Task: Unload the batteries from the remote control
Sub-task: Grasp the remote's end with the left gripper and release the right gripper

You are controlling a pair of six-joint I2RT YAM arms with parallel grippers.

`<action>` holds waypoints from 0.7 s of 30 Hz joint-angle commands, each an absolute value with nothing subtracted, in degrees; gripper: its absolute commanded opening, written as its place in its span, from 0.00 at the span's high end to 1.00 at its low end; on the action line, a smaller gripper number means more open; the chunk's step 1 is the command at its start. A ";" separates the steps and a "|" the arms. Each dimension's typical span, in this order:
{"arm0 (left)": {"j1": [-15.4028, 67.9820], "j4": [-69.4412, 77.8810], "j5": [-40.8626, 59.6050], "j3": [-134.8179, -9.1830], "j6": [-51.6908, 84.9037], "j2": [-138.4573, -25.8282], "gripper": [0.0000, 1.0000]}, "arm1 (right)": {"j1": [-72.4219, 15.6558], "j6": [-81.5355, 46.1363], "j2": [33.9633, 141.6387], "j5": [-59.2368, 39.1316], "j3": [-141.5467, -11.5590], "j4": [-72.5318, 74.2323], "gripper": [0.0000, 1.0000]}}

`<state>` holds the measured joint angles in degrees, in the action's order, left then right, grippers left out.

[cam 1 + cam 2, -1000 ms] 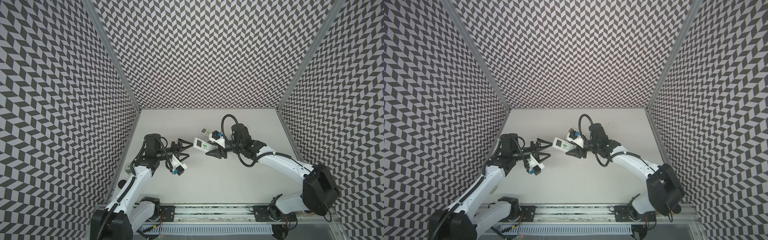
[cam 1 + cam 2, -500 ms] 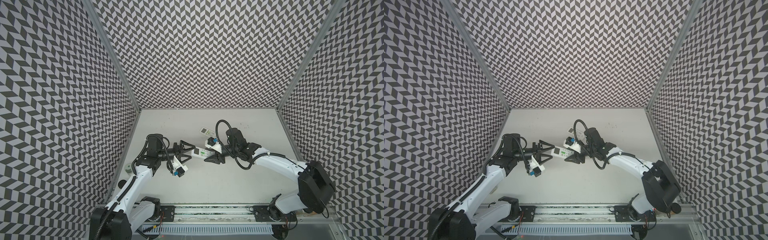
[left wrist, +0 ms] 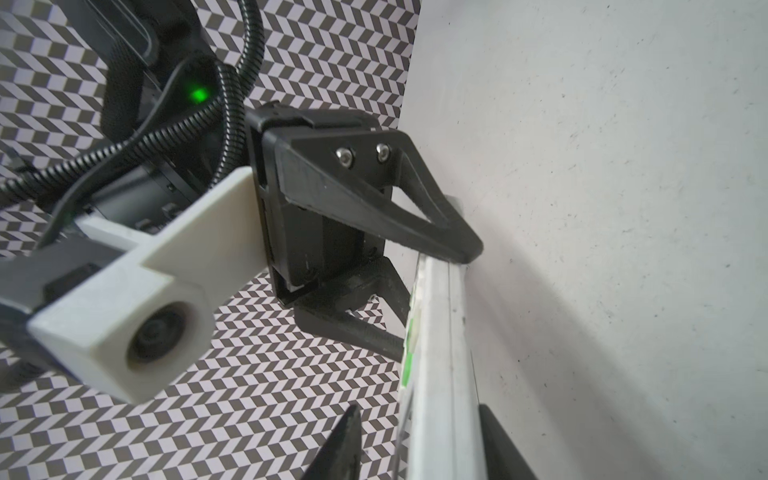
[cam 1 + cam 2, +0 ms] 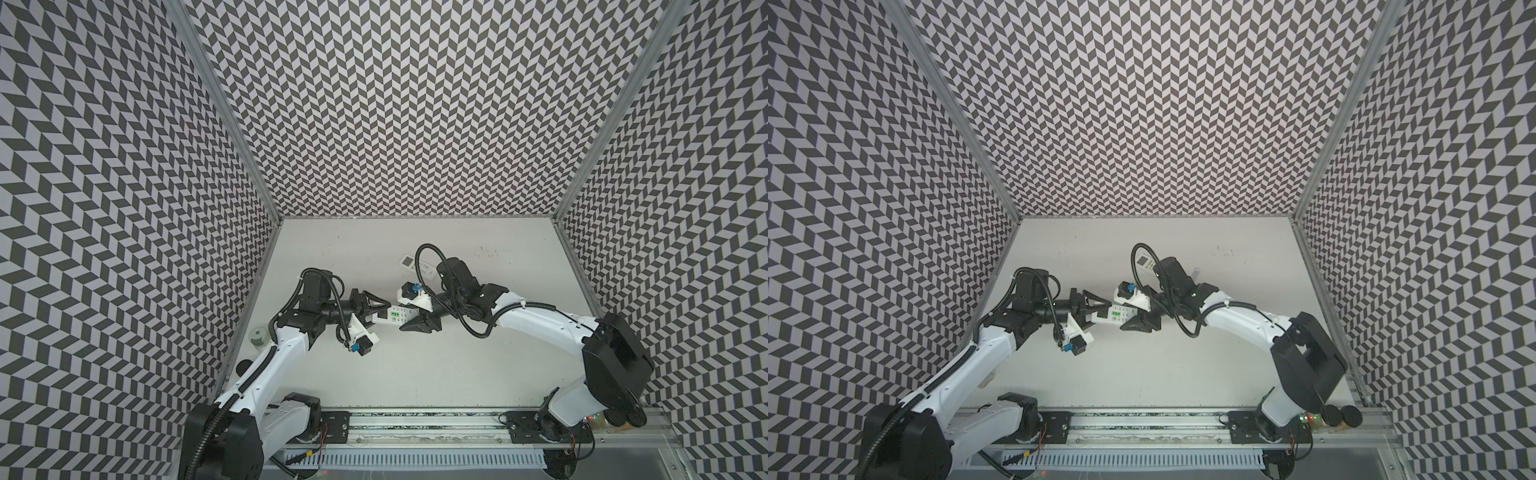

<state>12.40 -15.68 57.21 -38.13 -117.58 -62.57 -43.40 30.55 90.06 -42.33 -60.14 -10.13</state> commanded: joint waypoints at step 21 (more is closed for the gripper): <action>15.26 -15.70 46.32 -45.72 -117.40 -60.19 1.00 | -40.56 20.91 69.03 -26.29 -42.47 13.52 0.20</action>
<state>14.76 -15.14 51.31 -42.57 -118.50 -61.23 -42.02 23.57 72.71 -30.30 -45.52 4.36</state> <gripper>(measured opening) 0.157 0.741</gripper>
